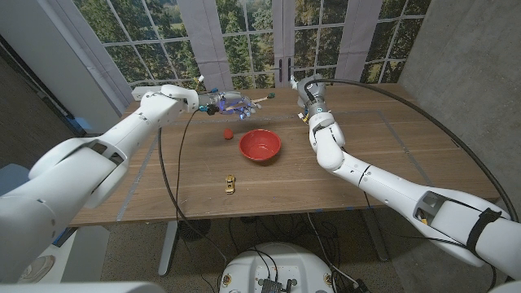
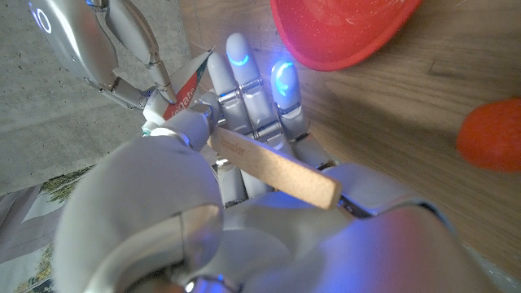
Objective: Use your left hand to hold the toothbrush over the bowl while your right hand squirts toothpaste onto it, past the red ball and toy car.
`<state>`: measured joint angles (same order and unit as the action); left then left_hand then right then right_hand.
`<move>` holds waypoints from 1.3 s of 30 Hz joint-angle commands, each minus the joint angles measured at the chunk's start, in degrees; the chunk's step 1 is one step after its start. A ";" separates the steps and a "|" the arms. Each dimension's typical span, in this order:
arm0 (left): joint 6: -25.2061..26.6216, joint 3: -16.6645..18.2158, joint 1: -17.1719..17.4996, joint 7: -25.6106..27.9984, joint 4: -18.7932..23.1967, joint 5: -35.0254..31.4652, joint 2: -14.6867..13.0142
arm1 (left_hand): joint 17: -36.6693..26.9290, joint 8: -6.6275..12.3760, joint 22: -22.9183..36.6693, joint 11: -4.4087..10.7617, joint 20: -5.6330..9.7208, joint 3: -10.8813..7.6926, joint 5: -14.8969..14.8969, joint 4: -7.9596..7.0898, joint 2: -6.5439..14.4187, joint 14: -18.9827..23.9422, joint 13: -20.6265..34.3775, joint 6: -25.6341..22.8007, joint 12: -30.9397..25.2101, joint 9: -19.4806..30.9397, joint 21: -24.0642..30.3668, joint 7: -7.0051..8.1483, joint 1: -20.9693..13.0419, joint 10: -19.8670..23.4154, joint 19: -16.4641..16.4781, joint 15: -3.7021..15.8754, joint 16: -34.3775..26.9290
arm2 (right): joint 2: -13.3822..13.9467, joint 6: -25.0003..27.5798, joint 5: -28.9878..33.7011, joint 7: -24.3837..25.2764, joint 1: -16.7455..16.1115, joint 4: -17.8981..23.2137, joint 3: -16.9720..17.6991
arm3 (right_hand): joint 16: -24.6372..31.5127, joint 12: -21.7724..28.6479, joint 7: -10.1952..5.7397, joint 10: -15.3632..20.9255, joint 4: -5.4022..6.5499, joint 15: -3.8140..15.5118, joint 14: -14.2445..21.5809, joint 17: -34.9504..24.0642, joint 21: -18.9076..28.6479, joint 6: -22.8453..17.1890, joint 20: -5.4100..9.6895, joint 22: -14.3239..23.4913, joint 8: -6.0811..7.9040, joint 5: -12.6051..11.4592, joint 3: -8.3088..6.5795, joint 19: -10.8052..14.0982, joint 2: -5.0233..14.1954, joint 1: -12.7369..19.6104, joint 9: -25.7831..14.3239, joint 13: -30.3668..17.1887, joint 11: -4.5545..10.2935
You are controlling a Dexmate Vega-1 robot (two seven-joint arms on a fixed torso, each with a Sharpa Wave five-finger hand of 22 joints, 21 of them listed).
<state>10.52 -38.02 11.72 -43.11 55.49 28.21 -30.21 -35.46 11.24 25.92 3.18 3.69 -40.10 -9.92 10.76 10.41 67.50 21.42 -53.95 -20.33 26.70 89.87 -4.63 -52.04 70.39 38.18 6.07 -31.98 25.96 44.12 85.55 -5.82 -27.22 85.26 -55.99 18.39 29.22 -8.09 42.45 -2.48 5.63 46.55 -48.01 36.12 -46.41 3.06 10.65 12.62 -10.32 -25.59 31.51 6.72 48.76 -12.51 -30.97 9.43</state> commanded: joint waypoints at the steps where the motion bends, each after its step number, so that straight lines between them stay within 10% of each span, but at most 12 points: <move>1: -0.39 0.36 -1.09 -1.84 1.71 0.05 -1.25 | -0.22 0.09 0.10 4.96 8.34 -2.32 -0.07 -2.37 0.79 6.70 -0.07 -2.21 0.16 0.16 -0.03 -2.33 -0.22 4.60 -0.31 7.01 0.12 | 2.56 0.04 -1.80 -1.07 -1.50 6.24 0.10 | -0.26 -0.68 -0.06 -0.39 -0.25 5.98 -0.43 0.30 0.21 0.46 -0.05 0.16 0.01 0.03 0.40 -0.53 -0.27 -0.66 -0.12 0.29 0.14; 39: 6.80 2.08 4.02 3.98 14.75 2.51 -6.76 | -0.47 -0.08 -0.19 4.85 8.34 -2.35 -0.09 -2.46 0.84 6.64 -0.53 -2.05 0.66 -0.02 -0.10 -2.60 -0.09 4.32 -0.53 7.00 0.53 | 5.50 5.76 -3.62 -5.36 -8.02 11.69 5.52 | -0.64 -3.99 0.18 0.20 -0.80 5.96 -1.32 1.32 0.48 0.95 -0.45 0.05 0.40 -0.30 2.09 -0.72 -0.61 -2.79 0.10 2.78 -0.25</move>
<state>14.53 -36.74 13.90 -41.25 66.01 29.09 -34.94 -35.72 10.80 25.71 3.25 3.49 -40.10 -9.92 10.76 10.57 67.42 20.71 -53.75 -19.68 26.55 89.87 -4.84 -51.88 70.32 37.78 6.21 -31.73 29.45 48.20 81.19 -8.31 -32.62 94.18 -52.09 17.93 25.41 -7.79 42.37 -3.16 5.01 45.33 -46.69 36.12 -45.51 2.44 10.67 12.60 -10.37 -23.48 30.88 5.97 46.50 -12.24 -28.14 9.51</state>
